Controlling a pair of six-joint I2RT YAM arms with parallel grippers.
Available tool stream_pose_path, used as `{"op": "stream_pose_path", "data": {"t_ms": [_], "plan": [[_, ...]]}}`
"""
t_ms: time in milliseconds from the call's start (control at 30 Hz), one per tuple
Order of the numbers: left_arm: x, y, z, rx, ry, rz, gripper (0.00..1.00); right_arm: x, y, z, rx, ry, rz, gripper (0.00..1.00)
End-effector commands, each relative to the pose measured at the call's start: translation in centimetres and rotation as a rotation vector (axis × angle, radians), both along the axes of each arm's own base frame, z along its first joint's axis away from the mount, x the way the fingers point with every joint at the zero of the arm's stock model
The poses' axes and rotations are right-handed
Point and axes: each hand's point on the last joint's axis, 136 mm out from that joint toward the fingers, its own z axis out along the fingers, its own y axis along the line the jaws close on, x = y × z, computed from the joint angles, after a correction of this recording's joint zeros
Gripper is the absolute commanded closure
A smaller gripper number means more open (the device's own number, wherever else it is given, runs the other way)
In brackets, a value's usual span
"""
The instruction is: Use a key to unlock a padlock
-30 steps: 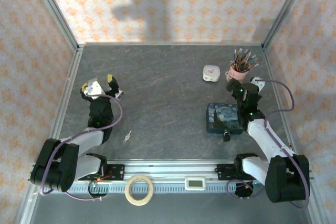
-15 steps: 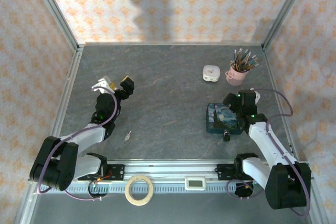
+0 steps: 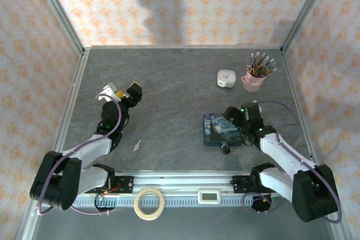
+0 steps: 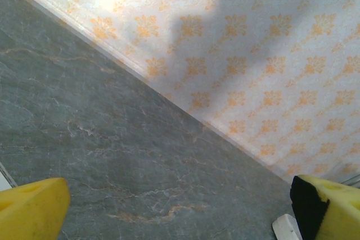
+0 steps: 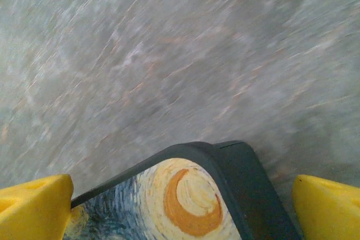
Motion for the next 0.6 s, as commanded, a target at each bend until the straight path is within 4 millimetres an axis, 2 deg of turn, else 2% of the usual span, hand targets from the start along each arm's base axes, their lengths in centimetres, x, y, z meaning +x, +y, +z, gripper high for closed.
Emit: {"op": "stream_pose_path", "data": {"t_ms": [0, 100, 367, 567], "plan": [[-0.2, 0.1, 0.0, -0.041, -0.001, 0.007, 0.01, 0.3, 2.2, 0.8, 0.03, 0.002, 0.049, 0.0], [-0.2, -0.1, -0.2, -0.058, 0.007, 0.002, 0.01, -0.4, 3.0, 1.0, 0.002, 0.014, 0.111, 0.0], [-0.3, 0.3, -0.1, -0.061, 0.03, 0.025, 0.01, -4.0, 3.7, 1.5, 0.016, 0.041, 0.186, 0.0], [-0.6, 1.2, 0.2, -0.04, 0.041, 0.069, 0.01, -5.2, 5.1, -0.6, 0.019, 0.07, 0.226, 0.02]]}}
